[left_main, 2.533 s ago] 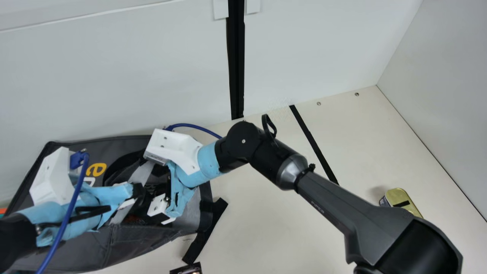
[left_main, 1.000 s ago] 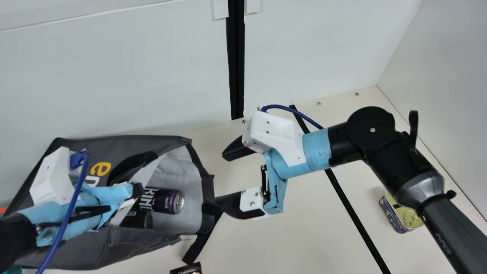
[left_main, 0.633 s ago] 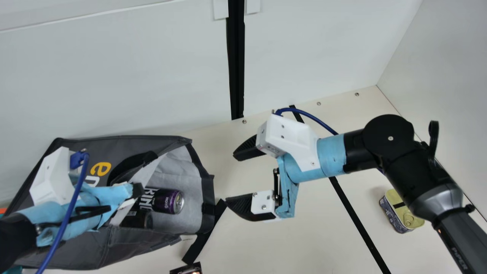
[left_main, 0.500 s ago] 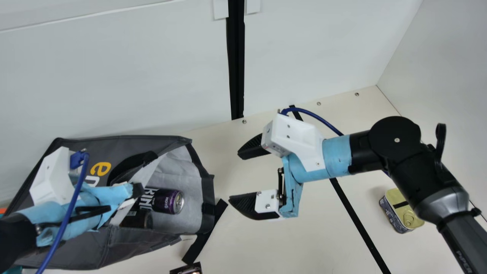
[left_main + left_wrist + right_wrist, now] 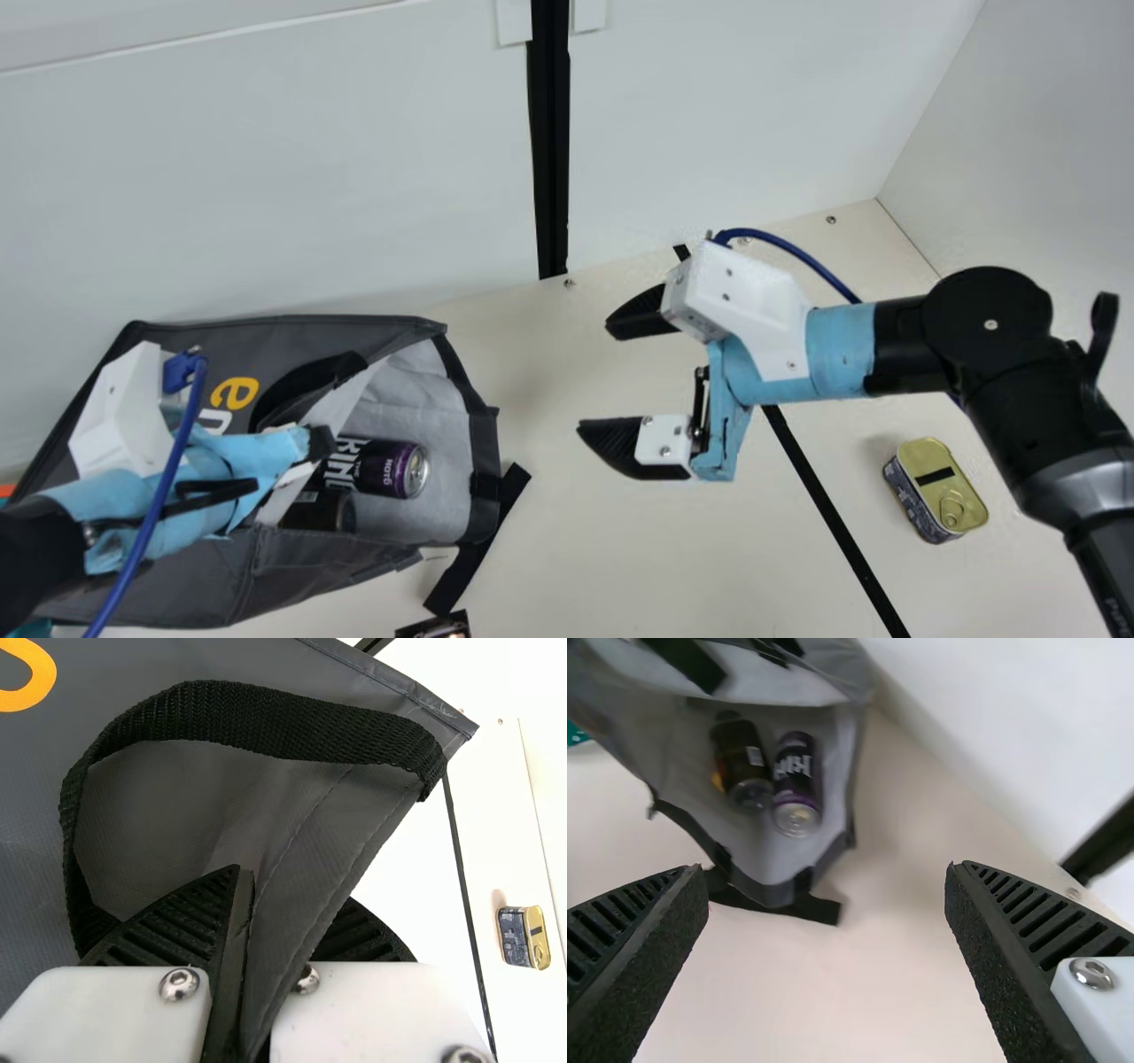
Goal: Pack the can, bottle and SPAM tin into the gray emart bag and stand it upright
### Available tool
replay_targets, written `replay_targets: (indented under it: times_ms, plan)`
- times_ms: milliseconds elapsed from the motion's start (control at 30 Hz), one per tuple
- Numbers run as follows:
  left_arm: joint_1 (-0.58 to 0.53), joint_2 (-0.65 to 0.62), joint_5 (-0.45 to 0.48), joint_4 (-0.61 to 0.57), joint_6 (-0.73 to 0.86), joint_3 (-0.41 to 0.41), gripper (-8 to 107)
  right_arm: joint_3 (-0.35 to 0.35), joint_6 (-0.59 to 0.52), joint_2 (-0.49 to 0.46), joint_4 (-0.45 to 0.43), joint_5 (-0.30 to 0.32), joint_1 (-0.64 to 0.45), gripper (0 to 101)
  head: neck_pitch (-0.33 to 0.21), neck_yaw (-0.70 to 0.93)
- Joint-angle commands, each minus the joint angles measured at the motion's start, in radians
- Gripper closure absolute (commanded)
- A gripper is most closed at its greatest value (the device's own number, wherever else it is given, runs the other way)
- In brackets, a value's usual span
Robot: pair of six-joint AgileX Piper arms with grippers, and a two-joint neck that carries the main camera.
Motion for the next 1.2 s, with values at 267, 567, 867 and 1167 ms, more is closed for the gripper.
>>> replay_targets:
  times_ms: [267,567,867,1167]
  plan:
    - [0.000,0.000,0.000,0.000,0.000,0.000,107,-0.066,0.093,-0.032,-0.065,-0.001,-0.122,6,-0.023,-0.001]
    - [0.000,0.000,0.000,0.000,0.000,0.000,107,-0.121,0.215,-0.083,-0.144,-0.001,-0.217,6,-0.023,-0.001]
    - [0.000,0.000,0.000,0.000,0.000,0.000,107,-0.146,0.350,-0.144,-0.256,-0.001,-0.279,6,-0.023,-0.001]
    - [0.000,0.000,0.000,0.000,0.000,0.000,107,-0.164,0.532,-0.203,-0.417,-0.026,-0.299,6,-0.023,-0.001]
